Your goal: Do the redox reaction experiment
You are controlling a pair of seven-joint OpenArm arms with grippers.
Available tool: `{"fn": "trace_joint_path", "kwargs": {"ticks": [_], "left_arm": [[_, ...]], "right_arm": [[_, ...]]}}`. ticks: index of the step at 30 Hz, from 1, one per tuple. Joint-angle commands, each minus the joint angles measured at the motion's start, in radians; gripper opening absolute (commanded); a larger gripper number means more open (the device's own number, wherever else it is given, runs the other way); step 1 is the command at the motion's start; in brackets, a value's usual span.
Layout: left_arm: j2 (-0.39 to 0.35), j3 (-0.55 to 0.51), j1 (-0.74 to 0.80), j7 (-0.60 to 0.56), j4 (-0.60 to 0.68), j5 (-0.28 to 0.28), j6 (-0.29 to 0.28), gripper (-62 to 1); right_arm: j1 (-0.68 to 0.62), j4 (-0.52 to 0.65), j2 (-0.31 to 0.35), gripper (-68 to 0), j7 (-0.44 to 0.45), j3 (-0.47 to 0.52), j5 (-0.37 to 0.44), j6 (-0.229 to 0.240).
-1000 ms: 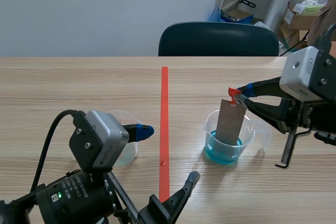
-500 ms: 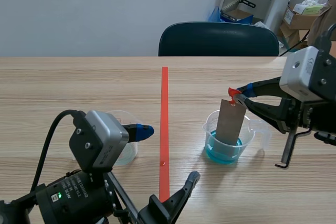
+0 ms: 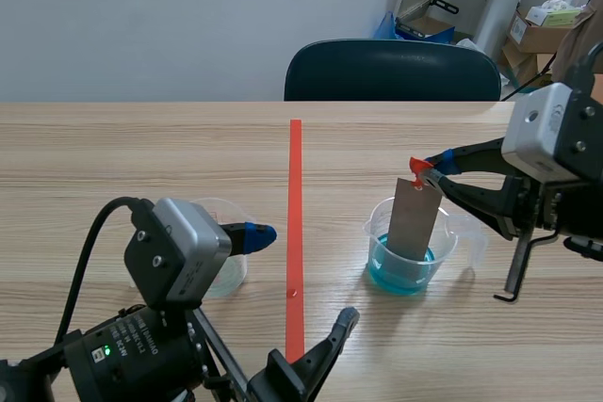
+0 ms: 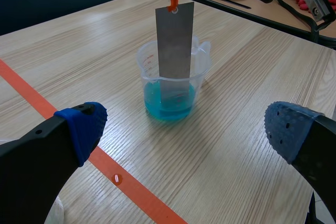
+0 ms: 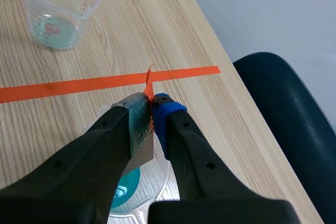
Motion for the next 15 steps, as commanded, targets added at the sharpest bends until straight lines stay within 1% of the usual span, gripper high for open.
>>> {"fn": "trace_joint_path", "kwargs": {"ticks": [1, 11, 13, 15], "left_arm": [[0.005, -0.003, -0.003, -0.016, 0.013, -0.006, -0.006, 1.4], [0.005, -0.003, -0.003, -0.017, 0.013, -0.006, -0.006, 1.4], [0.005, -0.003, -0.003, -0.017, 0.013, -0.006, -0.006, 1.4], [0.005, -0.003, -0.003, -0.017, 0.013, -0.006, -0.006, 1.4]], "right_arm": [[0.004, 0.019, 0.016, -66.7, -0.004, 0.002, 0.000, 0.004], [0.004, 0.056, 0.016, -66.7, -0.004, 0.011, 0.000, 0.013], [0.004, 0.068, 0.016, -66.7, -0.004, 0.020, 0.000, 0.023], [0.004, 0.081, 0.016, -66.7, -0.004, 0.034, 0.000, 0.053]]}}
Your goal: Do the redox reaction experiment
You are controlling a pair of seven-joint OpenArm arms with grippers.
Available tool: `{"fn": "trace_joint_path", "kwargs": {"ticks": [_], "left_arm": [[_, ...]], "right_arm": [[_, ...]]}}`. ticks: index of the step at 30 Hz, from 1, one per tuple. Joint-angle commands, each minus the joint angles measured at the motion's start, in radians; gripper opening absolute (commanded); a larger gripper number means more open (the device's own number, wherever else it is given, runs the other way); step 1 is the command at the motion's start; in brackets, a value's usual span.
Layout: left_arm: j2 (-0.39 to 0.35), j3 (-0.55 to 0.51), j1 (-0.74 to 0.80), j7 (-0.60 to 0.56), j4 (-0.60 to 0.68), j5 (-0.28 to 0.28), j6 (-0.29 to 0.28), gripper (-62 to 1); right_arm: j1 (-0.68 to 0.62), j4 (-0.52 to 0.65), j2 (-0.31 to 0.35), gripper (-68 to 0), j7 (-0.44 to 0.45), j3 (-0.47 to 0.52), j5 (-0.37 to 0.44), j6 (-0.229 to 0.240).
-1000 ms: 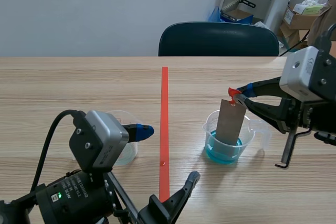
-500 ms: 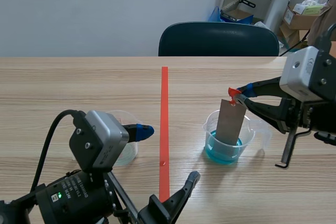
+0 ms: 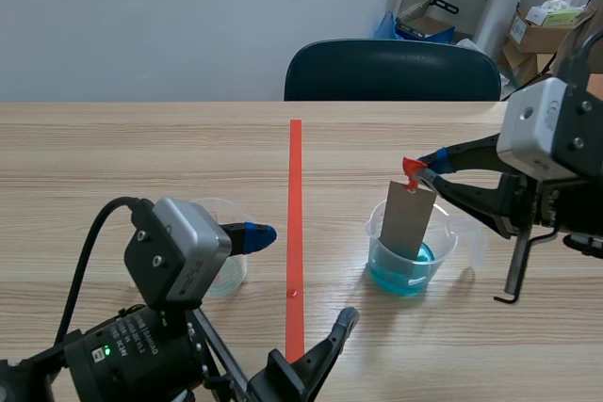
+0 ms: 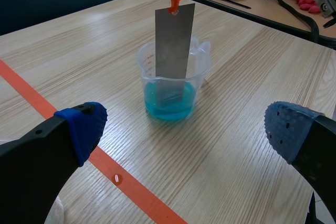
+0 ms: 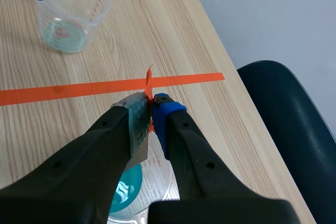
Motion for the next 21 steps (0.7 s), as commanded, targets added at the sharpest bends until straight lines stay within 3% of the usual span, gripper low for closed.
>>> {"fn": "trace_joint_path", "kwargs": {"ticks": [1, 15, 21], "left_arm": [[0.005, -0.003, -0.003, -0.017, 0.013, -0.006, -0.006, 1.4], [0.005, -0.003, -0.003, -0.017, 0.013, -0.006, -0.006, 1.4], [0.005, -0.003, -0.003, -0.017, 0.013, -0.006, -0.006, 1.4]], "right_arm": [[0.007, 0.036, 0.016, -66.7, 0.007, 0.032, 0.014, 0.009], [0.006, 0.121, 0.018, -66.7, 0.003, 0.117, 0.023, 0.009], [-0.011, 0.154, 0.061, -66.7, -0.035, 0.123, 0.113, 0.009]]}}
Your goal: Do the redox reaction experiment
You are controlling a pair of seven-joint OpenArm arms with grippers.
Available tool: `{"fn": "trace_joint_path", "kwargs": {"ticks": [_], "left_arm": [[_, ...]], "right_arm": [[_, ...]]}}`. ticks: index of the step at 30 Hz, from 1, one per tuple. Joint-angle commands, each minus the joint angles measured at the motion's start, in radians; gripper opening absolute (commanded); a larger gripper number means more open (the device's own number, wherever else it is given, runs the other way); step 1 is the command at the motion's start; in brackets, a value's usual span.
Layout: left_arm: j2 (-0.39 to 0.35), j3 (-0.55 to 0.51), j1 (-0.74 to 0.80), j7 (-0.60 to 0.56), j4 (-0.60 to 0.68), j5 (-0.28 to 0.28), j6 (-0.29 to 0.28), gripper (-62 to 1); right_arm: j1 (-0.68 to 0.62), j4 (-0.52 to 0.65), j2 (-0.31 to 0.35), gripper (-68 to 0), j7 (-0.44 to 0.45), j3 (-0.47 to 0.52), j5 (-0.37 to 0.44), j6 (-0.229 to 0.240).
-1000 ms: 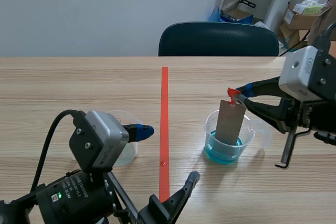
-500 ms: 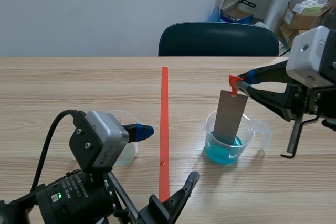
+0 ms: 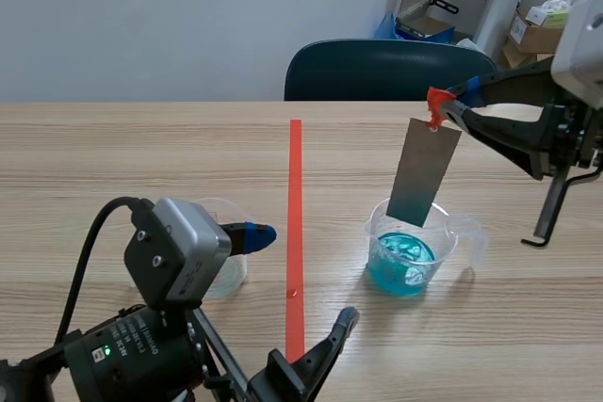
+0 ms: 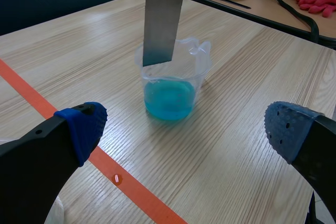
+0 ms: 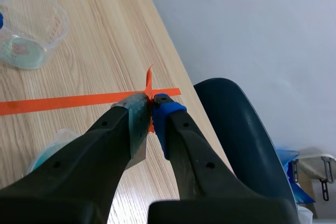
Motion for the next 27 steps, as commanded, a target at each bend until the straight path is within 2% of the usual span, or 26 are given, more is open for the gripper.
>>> {"fn": "trace_joint_path", "kwargs": {"ticks": [1, 13, 27], "left_arm": [[0.005, -0.003, -0.003, -0.017, 0.013, -0.006, -0.005, 1.4], [0.005, -0.003, -0.003, -0.017, 0.013, -0.006, -0.005, 1.4], [0.005, -0.003, -0.003, -0.018, 0.013, -0.006, -0.005, 1.4]], "right_arm": [[-0.008, 0.030, 0.034, -66.7, -0.009, 0.010, 0.044, 0.006], [-0.077, 0.158, 0.099, -66.7, -0.156, 0.058, 0.233, 0.006], [-0.082, 0.288, 0.100, -66.7, -0.407, 0.094, 0.437, 0.006]]}}
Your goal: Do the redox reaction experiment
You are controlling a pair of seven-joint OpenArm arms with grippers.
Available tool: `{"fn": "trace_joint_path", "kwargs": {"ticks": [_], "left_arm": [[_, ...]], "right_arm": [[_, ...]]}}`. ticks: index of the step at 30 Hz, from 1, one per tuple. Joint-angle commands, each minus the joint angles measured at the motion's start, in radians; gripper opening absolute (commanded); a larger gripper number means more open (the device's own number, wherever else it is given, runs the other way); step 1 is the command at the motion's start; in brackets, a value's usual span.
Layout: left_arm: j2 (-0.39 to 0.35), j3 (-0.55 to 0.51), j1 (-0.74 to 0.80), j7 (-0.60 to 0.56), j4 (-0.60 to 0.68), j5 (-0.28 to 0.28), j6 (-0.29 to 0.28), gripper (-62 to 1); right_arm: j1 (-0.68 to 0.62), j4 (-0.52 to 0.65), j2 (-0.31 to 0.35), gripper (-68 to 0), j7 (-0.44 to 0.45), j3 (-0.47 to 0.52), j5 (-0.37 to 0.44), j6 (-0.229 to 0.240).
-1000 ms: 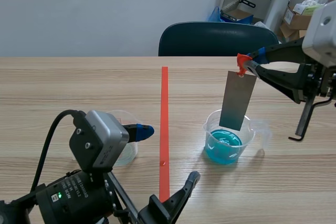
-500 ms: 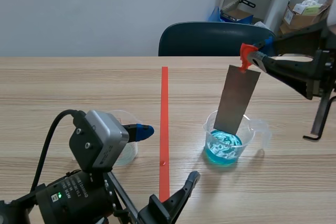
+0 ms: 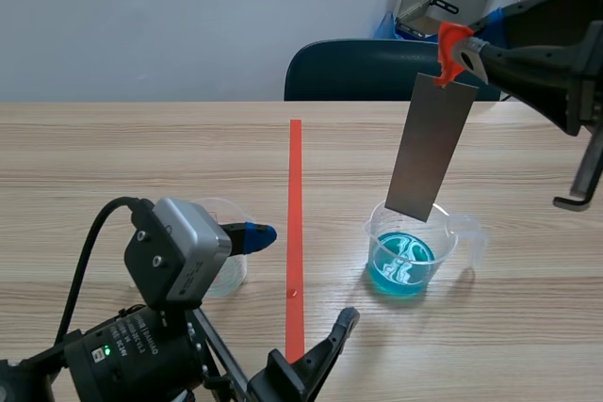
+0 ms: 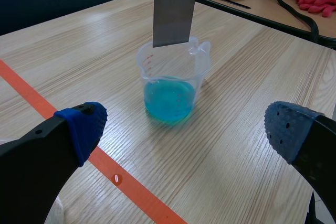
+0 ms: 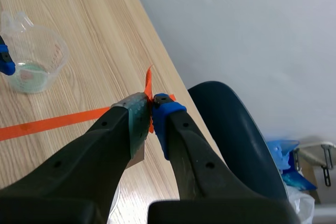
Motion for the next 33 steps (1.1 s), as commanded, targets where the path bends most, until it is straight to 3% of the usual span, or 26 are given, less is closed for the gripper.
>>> {"fn": "trace_joint_path", "kwargs": {"ticks": [1, 12, 33], "left_arm": [[0.005, -0.003, -0.003, -0.017, 0.013, -0.006, -0.005, 1.4], [0.005, -0.003, -0.003, -0.017, 0.013, -0.006, -0.005, 1.4], [0.005, -0.003, -0.003, -0.017, 0.013, -0.006, -0.005, 1.4]], "right_arm": [[0.003, 0.029, 0.008, -66.7, -0.011, 0.015, 0.034, 0.006], [0.003, 0.104, 0.008, -66.7, -0.154, 0.033, 0.146, 0.006], [0.003, 0.113, 0.008, -66.7, -0.195, 0.066, 0.191, 0.006]]}}
